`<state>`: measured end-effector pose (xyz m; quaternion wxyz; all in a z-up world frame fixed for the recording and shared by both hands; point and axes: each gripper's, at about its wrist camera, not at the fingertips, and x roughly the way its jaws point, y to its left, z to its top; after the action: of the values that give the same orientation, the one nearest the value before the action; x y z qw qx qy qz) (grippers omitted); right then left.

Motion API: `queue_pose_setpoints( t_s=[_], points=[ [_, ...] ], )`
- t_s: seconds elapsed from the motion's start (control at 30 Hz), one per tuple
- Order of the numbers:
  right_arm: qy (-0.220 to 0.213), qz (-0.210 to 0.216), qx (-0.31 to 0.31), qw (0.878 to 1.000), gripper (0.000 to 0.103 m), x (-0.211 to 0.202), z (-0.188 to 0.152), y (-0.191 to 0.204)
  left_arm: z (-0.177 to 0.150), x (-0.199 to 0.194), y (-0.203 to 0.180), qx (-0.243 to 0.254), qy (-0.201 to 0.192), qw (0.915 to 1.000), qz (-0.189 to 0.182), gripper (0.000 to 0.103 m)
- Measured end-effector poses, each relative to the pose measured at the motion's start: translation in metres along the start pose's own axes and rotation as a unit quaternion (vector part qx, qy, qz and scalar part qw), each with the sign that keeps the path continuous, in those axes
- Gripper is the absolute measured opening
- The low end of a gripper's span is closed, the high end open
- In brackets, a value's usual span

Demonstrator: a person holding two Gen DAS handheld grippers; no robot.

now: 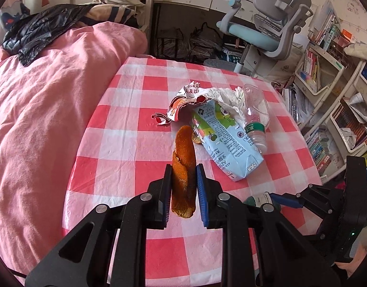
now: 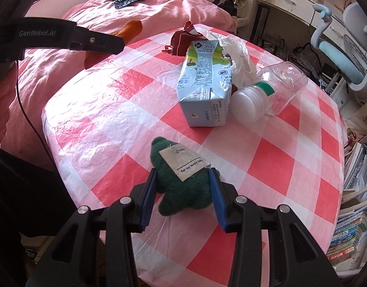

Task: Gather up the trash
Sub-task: 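Lift and hold the orange peel and green plush above the table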

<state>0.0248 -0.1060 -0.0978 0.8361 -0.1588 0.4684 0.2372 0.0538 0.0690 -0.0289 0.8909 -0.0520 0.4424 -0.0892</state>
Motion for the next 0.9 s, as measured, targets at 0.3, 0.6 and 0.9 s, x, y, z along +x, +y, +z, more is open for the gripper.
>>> queue_pose_setpoints(
  t_s=[0.3, 0.6, 0.9],
  points=[
    [-0.002, 0.002, -0.001, 1.0, 0.043, 0.001, 0.0, -0.001, 0.004, -0.002, -0.006, 0.01, -0.011, 0.9999, -0.001, 0.019],
    [-0.005, 0.004, -0.004, 1.0, 0.043, -0.001, 0.001, -0.001, 0.006, -0.003, -0.008, 0.013, -0.017, 0.9998, -0.003, 0.019],
    [-0.018, 0.0, 0.0, 1.0, 0.043, -0.008, 0.002, -0.003, 0.01, -0.004, -0.011, 0.014, -0.02, 0.9997, -0.006, 0.019]
  ],
)
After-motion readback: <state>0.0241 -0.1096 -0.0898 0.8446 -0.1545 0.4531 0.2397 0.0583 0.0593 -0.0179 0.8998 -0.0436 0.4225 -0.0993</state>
